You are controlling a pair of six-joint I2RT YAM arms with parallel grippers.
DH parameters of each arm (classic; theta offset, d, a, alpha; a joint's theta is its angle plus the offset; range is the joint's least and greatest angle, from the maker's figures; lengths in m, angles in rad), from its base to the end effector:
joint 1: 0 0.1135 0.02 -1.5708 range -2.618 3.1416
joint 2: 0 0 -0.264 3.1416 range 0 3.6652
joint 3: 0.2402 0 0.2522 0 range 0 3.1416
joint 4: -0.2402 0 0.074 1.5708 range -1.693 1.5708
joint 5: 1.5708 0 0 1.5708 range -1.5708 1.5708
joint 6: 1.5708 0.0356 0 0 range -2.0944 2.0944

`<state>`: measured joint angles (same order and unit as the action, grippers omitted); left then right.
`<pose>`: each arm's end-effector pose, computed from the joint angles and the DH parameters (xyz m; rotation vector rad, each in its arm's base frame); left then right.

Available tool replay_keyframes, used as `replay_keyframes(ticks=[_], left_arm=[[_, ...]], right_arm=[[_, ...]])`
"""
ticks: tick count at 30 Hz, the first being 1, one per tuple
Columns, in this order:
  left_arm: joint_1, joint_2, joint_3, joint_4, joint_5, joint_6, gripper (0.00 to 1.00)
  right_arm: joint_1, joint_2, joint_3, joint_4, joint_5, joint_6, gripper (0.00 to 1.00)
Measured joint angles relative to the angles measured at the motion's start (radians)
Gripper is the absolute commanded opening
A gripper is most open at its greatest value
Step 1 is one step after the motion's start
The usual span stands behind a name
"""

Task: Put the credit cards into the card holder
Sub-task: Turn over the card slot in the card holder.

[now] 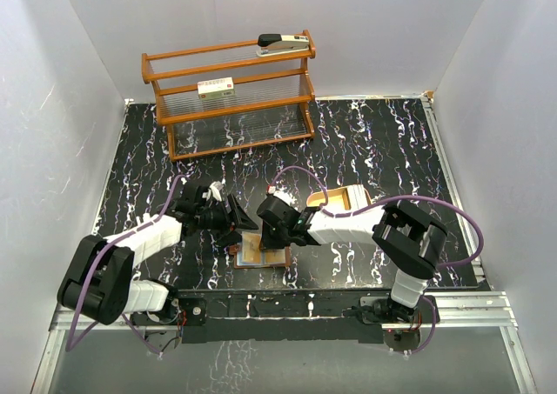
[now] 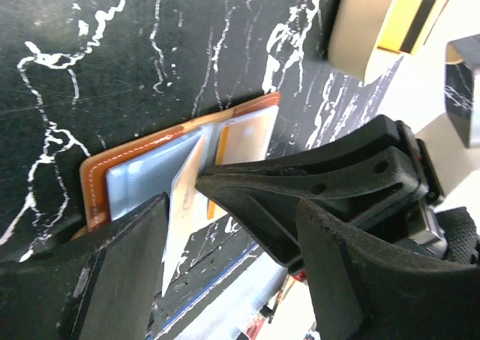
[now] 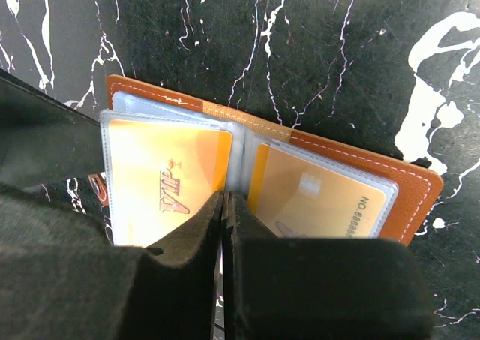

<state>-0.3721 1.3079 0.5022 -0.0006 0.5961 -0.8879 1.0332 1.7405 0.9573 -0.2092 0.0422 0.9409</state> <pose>0.2125 -0.1044 0.1586 -0.3500 2.5764 -1.2517 0.1756 0.2916 0.1516 -0.1083 2.7146 0.6429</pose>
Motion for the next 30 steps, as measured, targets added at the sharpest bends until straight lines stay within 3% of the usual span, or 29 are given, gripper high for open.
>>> replay_keyframes(ticks=[14,30], left_arm=[[-0.001,-0.016,-0.051,0.159,0.103,-0.132,0.67],[-0.082,-0.015,-0.058,0.239,0.100,-0.207,0.68]], right_arm=[[0.000,-0.039,-0.030,0.008,0.028,-0.021,0.12],[0.000,-0.240,-0.089,-0.070,0.167,-0.053,0.17]])
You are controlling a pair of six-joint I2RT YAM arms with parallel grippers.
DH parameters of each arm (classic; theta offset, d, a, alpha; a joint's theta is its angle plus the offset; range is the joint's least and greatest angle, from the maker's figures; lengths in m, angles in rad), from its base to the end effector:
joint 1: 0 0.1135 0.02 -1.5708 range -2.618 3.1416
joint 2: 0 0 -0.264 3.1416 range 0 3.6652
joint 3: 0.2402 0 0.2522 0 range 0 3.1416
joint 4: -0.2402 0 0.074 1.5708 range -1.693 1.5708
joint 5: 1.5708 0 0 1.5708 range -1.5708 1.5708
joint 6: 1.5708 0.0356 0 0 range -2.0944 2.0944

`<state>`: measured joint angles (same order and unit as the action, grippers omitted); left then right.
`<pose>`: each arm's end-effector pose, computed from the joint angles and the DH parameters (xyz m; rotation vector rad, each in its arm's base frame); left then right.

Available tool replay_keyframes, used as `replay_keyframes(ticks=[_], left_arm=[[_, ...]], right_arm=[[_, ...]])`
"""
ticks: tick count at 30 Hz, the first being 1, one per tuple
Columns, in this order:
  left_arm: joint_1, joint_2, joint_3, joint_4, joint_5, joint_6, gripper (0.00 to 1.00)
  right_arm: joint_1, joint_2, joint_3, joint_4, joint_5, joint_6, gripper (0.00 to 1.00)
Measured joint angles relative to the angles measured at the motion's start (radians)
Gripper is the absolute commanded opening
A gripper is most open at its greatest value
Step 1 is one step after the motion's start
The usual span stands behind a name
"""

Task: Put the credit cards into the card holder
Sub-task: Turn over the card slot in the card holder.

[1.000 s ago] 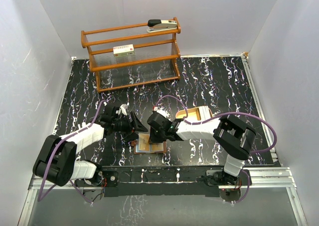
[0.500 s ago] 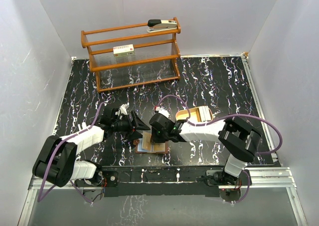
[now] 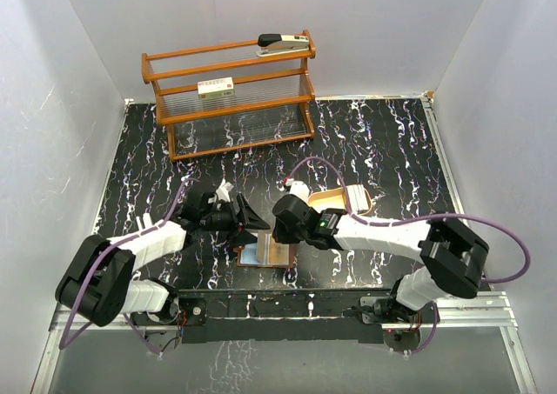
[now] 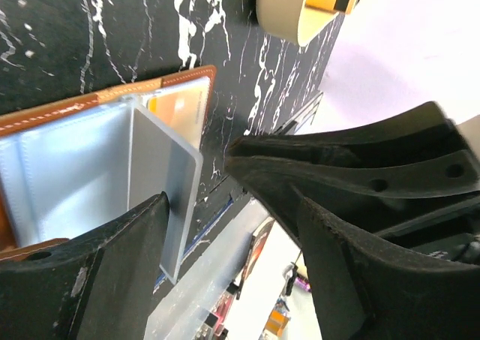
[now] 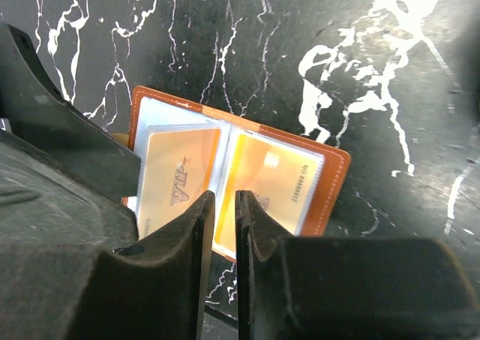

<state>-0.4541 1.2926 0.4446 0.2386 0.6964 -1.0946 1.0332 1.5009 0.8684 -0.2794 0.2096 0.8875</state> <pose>0.2035 -0.1247 0.1653 -0.3331 2.4865 -1.5385 0.1606 0.2549 0.1944 -0.0938 2.5417 0.5588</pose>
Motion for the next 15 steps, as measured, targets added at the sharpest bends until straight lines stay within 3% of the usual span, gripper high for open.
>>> replay_keyframes(ticks=[8,15], left_arm=[[-0.108,0.034,0.006,0.027,-0.035,-0.031,0.68],[-0.136,0.068,0.016,0.036,-0.060,-0.032,0.68]], right_arm=[[-0.023,-0.184,-0.001,-0.142,0.137,-0.009,0.23],[-0.143,-0.309,-0.001,-0.225,0.202,-0.083,0.26]])
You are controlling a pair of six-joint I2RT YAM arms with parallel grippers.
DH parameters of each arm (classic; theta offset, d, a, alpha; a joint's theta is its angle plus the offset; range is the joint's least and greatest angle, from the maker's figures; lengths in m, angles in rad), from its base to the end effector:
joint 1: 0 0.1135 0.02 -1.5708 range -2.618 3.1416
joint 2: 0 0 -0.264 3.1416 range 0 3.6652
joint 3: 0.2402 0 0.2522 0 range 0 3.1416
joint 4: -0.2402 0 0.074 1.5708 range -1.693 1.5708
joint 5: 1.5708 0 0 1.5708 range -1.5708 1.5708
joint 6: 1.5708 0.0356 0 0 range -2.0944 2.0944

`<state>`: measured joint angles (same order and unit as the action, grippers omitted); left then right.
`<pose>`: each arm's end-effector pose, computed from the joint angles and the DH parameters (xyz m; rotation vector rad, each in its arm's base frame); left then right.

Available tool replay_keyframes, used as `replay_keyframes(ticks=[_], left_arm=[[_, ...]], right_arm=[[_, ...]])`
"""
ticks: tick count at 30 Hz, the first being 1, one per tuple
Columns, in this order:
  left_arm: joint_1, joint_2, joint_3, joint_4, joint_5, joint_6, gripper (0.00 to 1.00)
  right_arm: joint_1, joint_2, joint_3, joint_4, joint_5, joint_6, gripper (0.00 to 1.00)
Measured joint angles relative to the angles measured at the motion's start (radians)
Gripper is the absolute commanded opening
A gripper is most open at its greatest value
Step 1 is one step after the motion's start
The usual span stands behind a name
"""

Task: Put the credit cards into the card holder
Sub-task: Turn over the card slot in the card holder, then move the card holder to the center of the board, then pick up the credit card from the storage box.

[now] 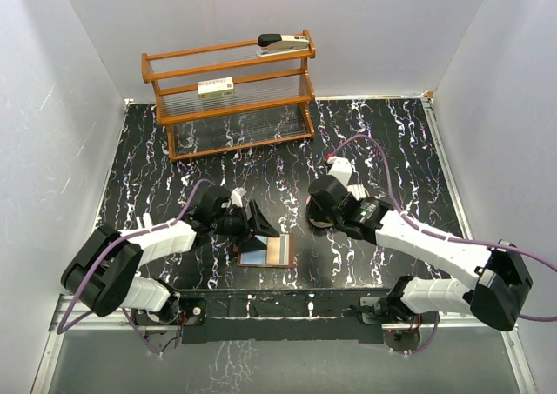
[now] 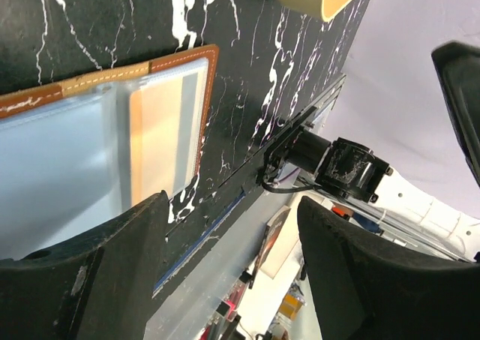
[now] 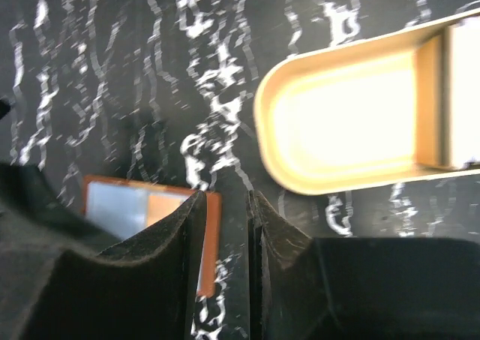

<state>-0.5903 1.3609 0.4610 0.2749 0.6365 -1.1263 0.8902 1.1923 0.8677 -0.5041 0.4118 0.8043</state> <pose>0.1938 -0.1553 0.1571 -0.2599 2.5638 -1.5311 0.1658 0.1821 0.2590 0.0892 2.3379 0.3575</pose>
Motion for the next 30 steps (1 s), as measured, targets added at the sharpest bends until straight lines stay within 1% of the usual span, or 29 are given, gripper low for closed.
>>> replay_keyframes(ticks=[5,9,14,19,23,26,30], left_arm=[[-0.001,-0.005,0.059,-0.079,-0.042,0.055,0.68],[-0.001,-0.035,0.124,-0.219,-0.111,0.136,0.68],[0.000,-0.048,0.212,-0.388,-0.211,0.232,0.68],[0.015,-0.048,0.241,-0.523,-0.287,0.304,0.68],[0.028,-0.052,0.241,-0.607,-0.334,0.341,0.68],[0.039,-0.074,0.240,-0.651,-0.354,0.358,0.68],[0.049,-0.104,0.240,-0.671,-0.372,0.370,0.68]], right_arm=[[-0.129,-0.002,0.000,-0.037,0.009,-0.084,0.32],[-0.225,0.026,0.016,-0.069,0.026,-0.157,0.35],[-0.290,0.107,0.044,-0.078,0.056,-0.233,0.40],[-0.327,0.215,0.080,-0.097,0.071,-0.290,0.44],[-0.336,0.290,0.114,-0.114,0.103,-0.319,0.45],[-0.339,0.320,0.123,-0.129,0.138,-0.336,0.45],[-0.344,0.357,0.126,-0.136,0.180,-0.354,0.44]])
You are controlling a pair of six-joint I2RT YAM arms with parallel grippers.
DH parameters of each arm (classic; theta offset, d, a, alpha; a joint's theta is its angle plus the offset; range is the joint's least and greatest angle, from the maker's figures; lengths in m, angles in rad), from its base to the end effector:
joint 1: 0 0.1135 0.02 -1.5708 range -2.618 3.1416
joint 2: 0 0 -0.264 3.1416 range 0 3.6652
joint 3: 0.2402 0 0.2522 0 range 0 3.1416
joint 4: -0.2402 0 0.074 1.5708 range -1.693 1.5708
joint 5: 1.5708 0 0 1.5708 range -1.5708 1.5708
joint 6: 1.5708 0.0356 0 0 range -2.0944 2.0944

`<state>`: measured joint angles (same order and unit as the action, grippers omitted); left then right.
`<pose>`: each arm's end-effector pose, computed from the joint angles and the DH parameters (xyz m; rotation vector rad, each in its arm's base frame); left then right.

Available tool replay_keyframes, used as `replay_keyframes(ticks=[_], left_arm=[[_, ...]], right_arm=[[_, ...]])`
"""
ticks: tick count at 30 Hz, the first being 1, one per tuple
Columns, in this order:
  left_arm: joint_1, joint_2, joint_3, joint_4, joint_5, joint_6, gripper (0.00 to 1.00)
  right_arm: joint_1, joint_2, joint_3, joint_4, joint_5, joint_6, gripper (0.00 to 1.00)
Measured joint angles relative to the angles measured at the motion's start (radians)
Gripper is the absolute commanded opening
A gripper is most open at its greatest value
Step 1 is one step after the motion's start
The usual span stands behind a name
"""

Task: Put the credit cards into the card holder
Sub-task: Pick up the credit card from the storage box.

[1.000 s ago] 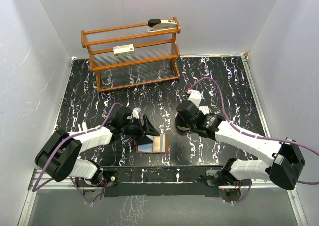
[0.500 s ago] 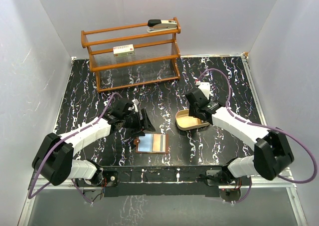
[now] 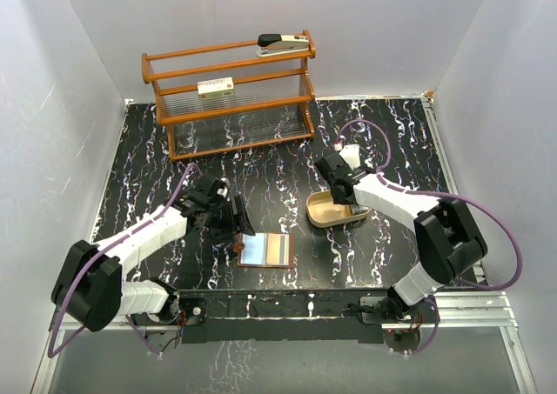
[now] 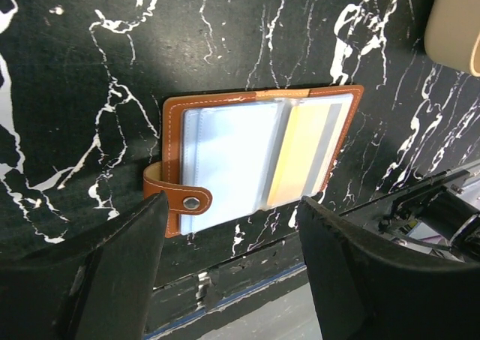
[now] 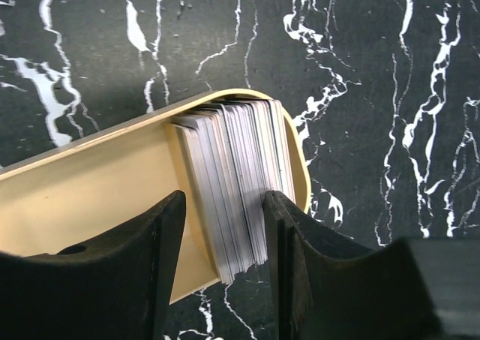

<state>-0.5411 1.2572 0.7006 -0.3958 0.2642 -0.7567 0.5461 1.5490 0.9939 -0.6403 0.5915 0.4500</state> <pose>0.2018 -0.1321 0.1979 -0.1760 2.6878 -0.8044 0.2599 0.1347 0.2030 0.0245 2.5067 -0.4428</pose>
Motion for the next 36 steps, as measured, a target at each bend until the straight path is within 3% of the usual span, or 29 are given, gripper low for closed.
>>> replay_keyframes(ticks=[15,36], left_arm=[[0.010,0.016,-0.042,-0.021,-0.040,0.016,0.68],[0.010,0.030,-0.095,0.011,-0.016,0.007,0.66]], right_arm=[[-0.006,0.046,0.026,-0.021,0.080,-0.027,0.25],[-0.006,0.045,0.036,-0.023,0.087,-0.055,0.05]])
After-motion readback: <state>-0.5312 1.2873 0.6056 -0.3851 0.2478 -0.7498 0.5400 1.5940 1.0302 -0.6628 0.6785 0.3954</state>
